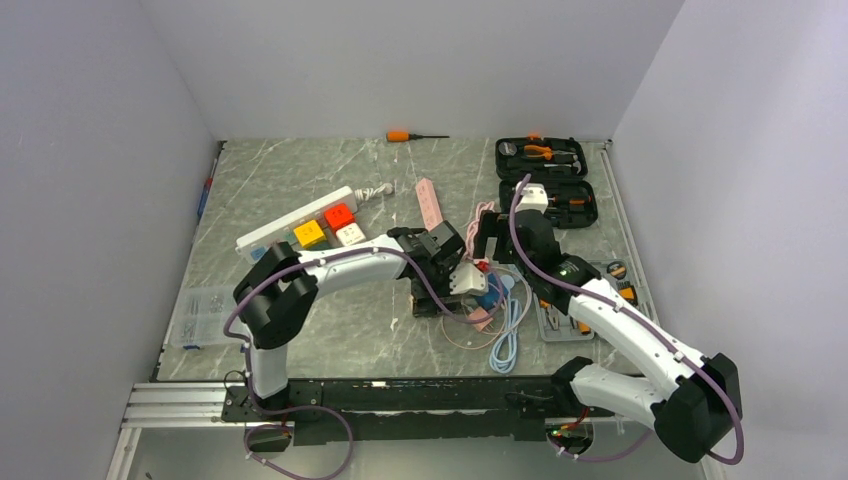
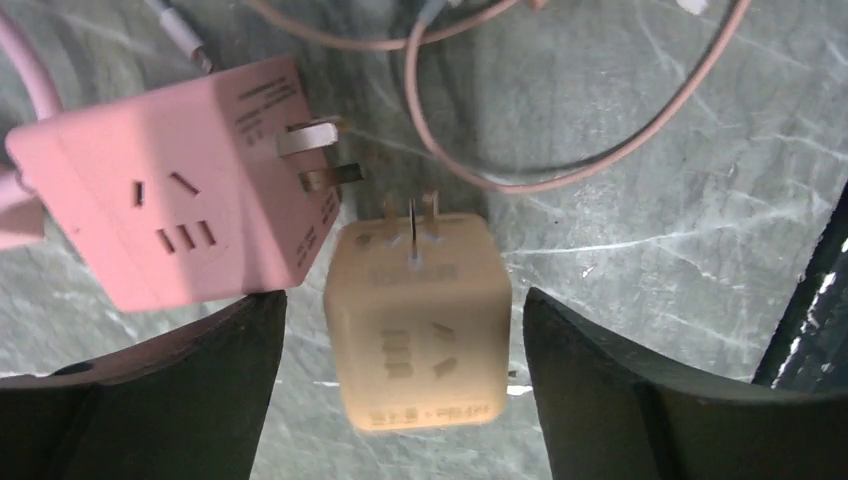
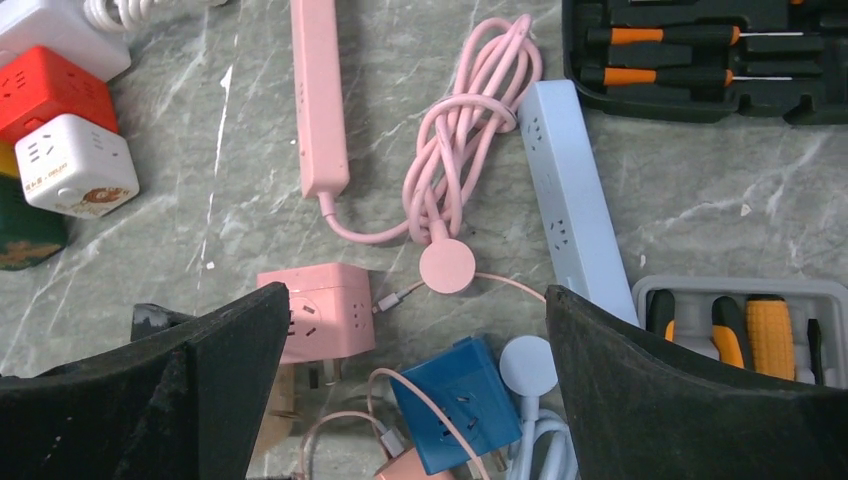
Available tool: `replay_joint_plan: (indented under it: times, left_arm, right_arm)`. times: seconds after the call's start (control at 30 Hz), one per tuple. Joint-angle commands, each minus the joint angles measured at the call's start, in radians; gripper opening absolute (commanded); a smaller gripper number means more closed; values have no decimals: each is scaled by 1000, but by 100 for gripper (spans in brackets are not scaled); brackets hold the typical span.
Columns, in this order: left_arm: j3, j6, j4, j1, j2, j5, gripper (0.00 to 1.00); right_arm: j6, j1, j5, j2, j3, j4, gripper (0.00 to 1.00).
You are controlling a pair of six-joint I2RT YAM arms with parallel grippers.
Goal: Pull the plug off the socket
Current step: Place the plug at the center of the board, then move the socket to the center of the board.
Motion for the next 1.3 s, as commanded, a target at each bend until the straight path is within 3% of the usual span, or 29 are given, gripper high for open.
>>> replay_joint_plan:
  times: [0.0,0.2,0.3,0.4,0.5,0.77,0.97,1.27]
  left_arm:
    - [46,-17,-27,-13,22,87,99]
    - [96,10,-169,32,7,173,99]
    - [182,13,-315,86,-24,250,99]
    - [284,42,-468,174,-61,321,99]
    - [375,100,-585,337,-103,376,99]
    - [434,-55,-456,723,-90,90,99]
    - [317,-64,-281,976,-62,34,100]
    - [128,2,-129,1091,-73,-35,99]
  right_arm:
    - [25,-13,40,-33,-11,38,100]
    - [35,-19,47,-22,-5,43,100]
    - [41,-19,42,-12,-1,53,100]
    - [42,-19,18,-2,2,67,100]
    - [20,-20,-45,13,5,95,100]
    - [29,-13,-129,65,17,122,100]
    - [16,6,-125,57,30,113,100]
    - [6,31,-140,76,43,111,100]
